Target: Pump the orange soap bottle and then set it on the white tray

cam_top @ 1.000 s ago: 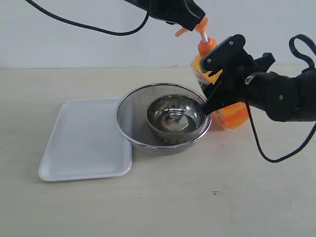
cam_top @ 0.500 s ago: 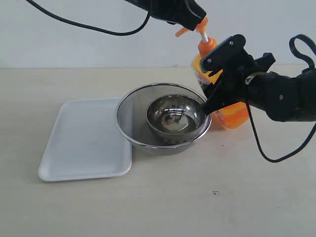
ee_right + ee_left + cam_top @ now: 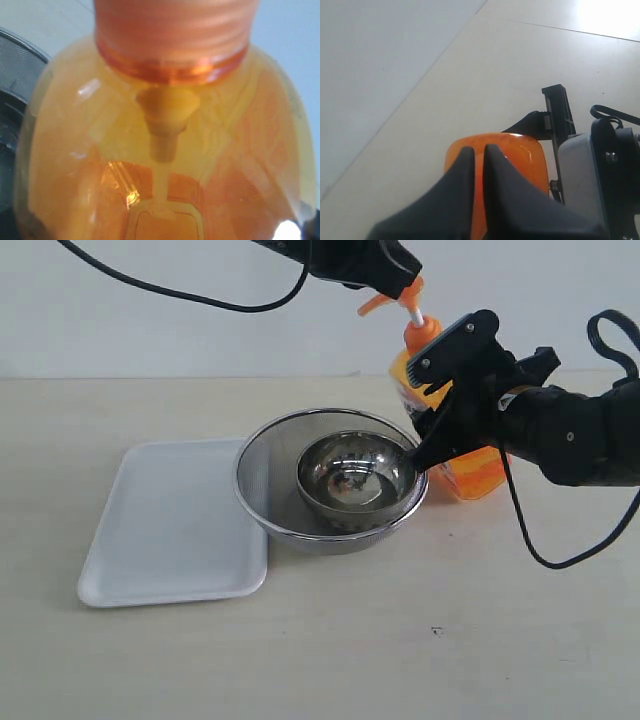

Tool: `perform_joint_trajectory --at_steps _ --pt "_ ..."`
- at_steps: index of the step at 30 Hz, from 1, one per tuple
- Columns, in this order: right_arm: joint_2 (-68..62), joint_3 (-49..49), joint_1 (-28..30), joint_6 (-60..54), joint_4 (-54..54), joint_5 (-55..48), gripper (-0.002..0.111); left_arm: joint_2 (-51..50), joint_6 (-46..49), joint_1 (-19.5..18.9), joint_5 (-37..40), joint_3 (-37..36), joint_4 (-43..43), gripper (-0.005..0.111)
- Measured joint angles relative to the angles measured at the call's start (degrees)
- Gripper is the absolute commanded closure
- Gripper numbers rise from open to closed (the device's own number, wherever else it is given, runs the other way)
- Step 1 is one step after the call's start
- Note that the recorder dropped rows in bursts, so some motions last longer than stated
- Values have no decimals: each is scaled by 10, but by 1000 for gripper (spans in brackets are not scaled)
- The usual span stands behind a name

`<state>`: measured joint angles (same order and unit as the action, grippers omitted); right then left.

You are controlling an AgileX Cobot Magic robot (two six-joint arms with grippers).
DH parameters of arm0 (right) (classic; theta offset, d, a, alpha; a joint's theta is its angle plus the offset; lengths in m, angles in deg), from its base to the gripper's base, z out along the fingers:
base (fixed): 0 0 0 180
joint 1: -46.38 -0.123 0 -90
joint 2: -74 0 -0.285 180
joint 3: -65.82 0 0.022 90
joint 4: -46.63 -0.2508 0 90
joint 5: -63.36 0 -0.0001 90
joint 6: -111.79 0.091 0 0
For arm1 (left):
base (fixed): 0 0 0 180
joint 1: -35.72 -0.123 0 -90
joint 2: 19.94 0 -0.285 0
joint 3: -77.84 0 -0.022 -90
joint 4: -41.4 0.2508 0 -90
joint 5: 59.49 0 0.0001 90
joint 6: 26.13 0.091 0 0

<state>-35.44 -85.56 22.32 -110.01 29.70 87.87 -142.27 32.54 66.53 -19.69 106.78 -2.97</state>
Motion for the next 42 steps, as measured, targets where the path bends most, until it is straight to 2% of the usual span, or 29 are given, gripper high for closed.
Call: perform_joint_trajectory --at_steps 42 --pt "0 0 2 -3 -2 0 108 -13 -30 9 -1 8 39 102"
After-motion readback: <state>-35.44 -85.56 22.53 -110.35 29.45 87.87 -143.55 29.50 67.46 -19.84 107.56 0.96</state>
